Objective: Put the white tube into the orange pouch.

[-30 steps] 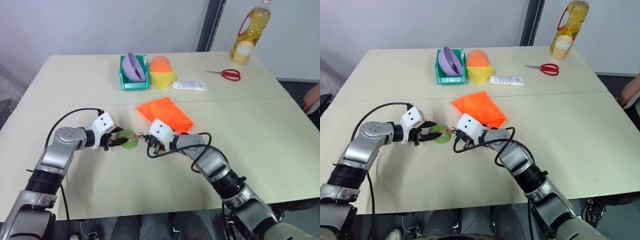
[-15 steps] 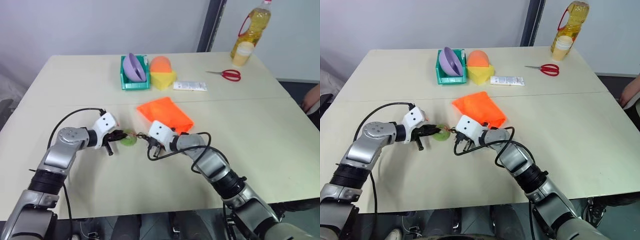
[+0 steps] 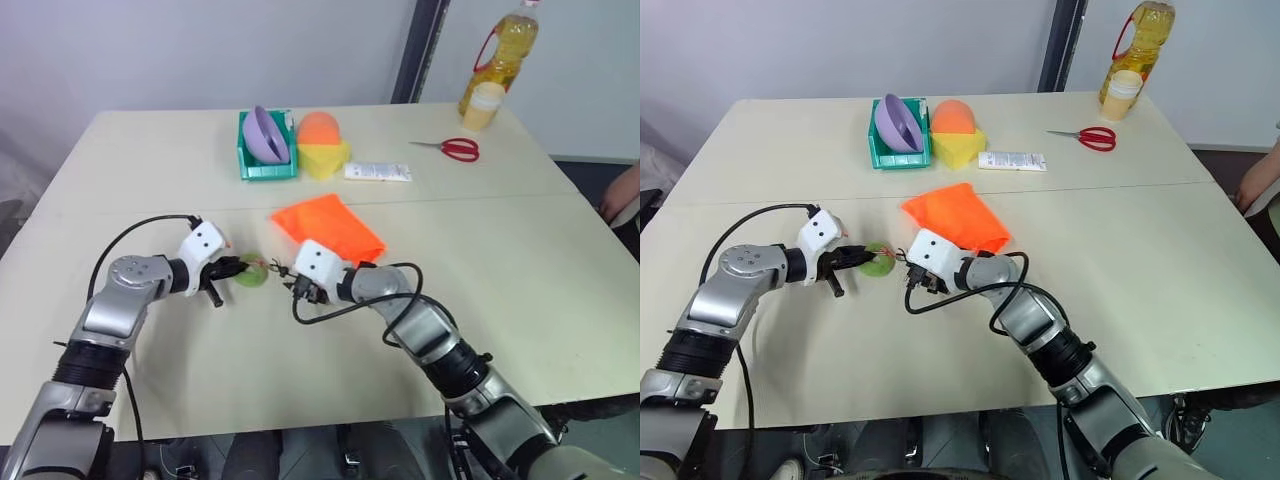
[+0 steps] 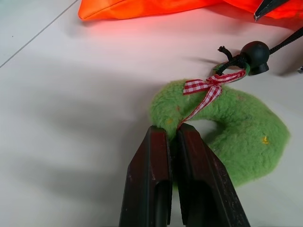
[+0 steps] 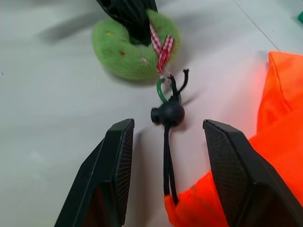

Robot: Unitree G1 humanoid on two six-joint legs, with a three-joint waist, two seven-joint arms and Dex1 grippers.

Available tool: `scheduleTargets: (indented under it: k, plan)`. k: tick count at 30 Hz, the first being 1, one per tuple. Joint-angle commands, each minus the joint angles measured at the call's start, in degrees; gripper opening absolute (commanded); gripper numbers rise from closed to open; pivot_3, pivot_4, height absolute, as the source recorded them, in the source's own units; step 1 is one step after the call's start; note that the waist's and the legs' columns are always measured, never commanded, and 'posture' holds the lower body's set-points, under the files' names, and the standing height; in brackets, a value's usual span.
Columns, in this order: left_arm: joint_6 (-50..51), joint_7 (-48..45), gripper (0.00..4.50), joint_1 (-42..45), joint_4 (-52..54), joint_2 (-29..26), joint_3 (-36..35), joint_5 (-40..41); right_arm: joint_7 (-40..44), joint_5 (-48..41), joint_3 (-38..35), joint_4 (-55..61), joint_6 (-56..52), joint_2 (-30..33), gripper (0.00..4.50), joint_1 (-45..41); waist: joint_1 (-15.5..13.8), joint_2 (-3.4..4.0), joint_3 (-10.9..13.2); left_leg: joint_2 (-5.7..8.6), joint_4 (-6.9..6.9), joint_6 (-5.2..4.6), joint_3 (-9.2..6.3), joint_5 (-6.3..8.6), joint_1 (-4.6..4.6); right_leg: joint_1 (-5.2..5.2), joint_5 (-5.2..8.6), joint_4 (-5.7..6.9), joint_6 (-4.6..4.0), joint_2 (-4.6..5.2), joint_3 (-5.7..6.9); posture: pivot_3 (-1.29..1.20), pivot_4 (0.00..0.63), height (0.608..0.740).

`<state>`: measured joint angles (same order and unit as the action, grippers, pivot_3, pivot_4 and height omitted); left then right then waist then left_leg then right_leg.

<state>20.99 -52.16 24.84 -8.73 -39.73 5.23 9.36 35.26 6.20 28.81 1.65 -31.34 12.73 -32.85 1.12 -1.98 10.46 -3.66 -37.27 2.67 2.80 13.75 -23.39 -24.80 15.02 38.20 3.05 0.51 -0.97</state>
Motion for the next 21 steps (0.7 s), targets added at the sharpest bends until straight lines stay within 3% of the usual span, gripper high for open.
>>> scheduleTargets:
  k: [1, 18, 21]
  plan:
    - [1.21, 0.59, 0.00, -0.88, 0.58, -0.28, -1.10, -0.12, -0.21, 0.21, -0.54, -0.60, 1.58, -1.30, 2.38, -1.55, -0.02, 0.00, 0.00, 0.00, 0.00, 0.00, 0.00, 0.00, 0.00, 0.00, 0.00, 0.00, 0.00, 0.00, 0.00, 0.00, 0.150, 0.726]
    - [2.64, -0.52, 0.00, -1.57, 2.25, -0.68, -1.03, 0.78, -1.37, 1.11, -0.66, -5.98, 3.18, -3.45, 2.38, -2.72, -0.04, 0.00, 0.00, 0.01, 0.01, 0.00, 0.01, 0.00, -0.01, 0.00, 0.00, -0.01, 0.00, 0.02, 0.00, 0.00, 0.150, 0.726]
    - [2.59, -0.53, 0.00, -1.67, 2.25, -0.70, -1.05, 0.79, -1.30, 1.11, -0.61, -5.81, 3.19, -3.37, 1.64, -2.56, -0.04, 0.00, 0.00, 0.01, 0.01, 0.00, 0.01, 0.00, -0.01, 0.00, 0.00, -0.01, 0.00, 0.02, 0.00, 0.00, 0.150, 0.726]
